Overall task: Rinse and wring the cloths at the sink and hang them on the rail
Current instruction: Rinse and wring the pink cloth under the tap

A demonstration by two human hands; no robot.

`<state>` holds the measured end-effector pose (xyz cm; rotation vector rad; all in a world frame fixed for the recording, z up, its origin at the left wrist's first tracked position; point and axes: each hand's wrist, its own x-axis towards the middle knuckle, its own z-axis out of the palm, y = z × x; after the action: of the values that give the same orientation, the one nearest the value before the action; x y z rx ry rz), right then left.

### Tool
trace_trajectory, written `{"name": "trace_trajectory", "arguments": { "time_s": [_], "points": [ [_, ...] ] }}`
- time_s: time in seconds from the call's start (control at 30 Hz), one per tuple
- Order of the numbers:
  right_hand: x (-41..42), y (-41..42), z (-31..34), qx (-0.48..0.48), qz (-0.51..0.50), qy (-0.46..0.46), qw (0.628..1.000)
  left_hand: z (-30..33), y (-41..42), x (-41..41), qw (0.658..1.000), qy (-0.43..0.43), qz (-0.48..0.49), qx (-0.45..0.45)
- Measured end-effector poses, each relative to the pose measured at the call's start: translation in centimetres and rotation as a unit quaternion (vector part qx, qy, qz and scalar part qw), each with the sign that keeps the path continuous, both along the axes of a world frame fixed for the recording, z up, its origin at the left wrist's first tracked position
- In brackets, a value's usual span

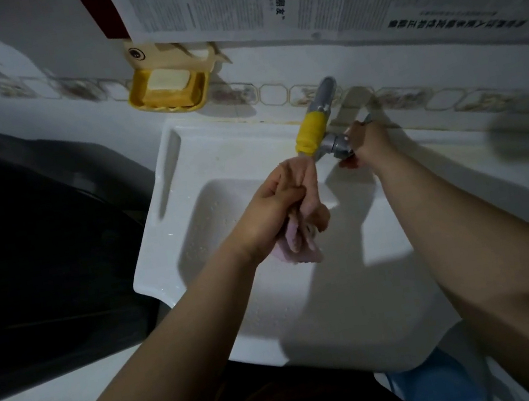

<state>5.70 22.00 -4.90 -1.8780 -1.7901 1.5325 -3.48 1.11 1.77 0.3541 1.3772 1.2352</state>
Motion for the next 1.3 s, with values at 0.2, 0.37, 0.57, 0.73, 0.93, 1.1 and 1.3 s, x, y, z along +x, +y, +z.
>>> {"name": "trace_trajectory", "arguments": {
  "time_s": [0.2, 0.37, 0.57, 0.73, 0.93, 1.1, 1.3],
  "points": [
    [0.0, 0.5, -0.4, -0.062, -0.032, 0.038, 0.997, 0.0, -0.1, -0.2, 0.999, 0.038, -0.022, 0.009],
    [-0.6, 0.9, 0.3, -0.135, -0.036, 0.026, 0.990, 0.3, -0.2, -0.2, 0.999, 0.011, -0.023, 0.029],
    [-0.6, 1.2, 0.3, -0.154, -0.044, -0.017, 0.987, 0.9, -0.1, -0.1, 0.998, -0.007, -0.041, 0.045],
    [0.9, -5.4, 2.0, -0.235, 0.069, 0.020, 0.969, 0.0, -0.4, -0.2, 0.997, 0.015, -0.058, 0.050],
    [0.2, -11.4, 1.5, -0.148, 0.048, 0.253, 0.955, -1.6, -1.2, -0.2, 0.989, 0.133, -0.038, 0.046],
    [-0.6, -12.6, 1.0, 0.000, -0.011, 0.222, 0.975, -4.2, -0.8, 1.0, 0.951, 0.295, 0.085, -0.042],
    [-0.5, -12.2, 1.0, 0.099, -0.006, 0.182, 0.978, -5.5, -0.9, 0.8, 0.955, 0.244, 0.125, -0.116]
  ]
}}
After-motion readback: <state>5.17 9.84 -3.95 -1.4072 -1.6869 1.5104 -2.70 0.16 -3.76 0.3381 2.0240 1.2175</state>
